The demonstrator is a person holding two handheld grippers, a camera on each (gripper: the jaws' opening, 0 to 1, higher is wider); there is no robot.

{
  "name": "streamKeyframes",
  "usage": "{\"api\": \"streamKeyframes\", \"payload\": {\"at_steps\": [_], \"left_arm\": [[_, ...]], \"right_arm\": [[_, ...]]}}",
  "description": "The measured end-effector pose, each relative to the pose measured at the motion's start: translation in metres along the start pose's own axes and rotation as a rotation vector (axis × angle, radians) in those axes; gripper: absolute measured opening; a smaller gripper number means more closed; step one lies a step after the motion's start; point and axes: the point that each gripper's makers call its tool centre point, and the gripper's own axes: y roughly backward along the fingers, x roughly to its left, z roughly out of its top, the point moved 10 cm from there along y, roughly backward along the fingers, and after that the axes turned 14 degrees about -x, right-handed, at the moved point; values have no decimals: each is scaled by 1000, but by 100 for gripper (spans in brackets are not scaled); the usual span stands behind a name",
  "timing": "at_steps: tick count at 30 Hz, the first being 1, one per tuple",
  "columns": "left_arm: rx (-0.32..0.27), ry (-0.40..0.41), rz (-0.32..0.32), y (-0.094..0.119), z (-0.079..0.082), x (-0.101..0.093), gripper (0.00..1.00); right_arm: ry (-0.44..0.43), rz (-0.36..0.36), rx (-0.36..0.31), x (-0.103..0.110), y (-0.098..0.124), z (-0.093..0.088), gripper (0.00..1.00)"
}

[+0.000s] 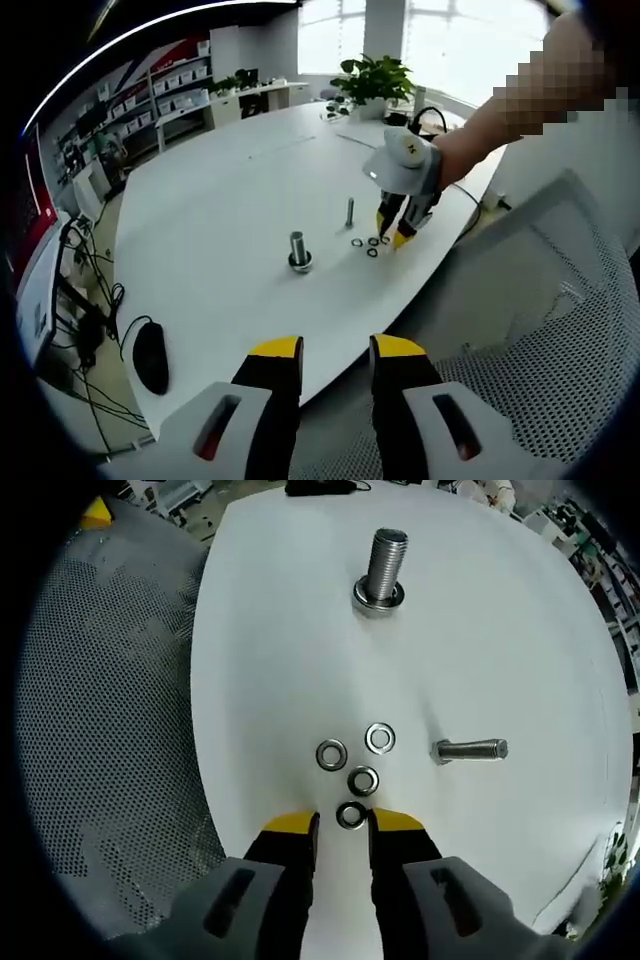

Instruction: Place the washer onto the threaded stud by aligning its center hole with the stud, sliding it down to the base, and recovering from edge contact or off-axis alignment until the washer reaches the visible bottom stop.

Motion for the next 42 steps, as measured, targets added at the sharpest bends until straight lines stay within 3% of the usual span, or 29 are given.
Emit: {"api": "streamKeyframes", "payload": {"at_steps": [5,7,11,17,26,32,42], "left_arm": [[6,-12,-1,-1,0,0,25],[4,-8,0,0,0,0,25],[10,-10,2,-1,-1,0,24],[14,-15,-3,-1,-1,0,24],[15,-16,-3,-1,-1,1,23],[23,-19,-8,-1,-1,0,23],[27,-19,-3,-1,-2,1,23]], "right_arm": [[26,17,19,-2,-2,2,20],[97,44,38,-3,-2,3,19],[139,67,48,-6,-2,4,17],[146,63,57,-6,-4,4,17],[131,28,72,-3,-5,7,15],[125,-1,132,0,-9,13,15],[30,-78,150,4,-6,12,15]]}}
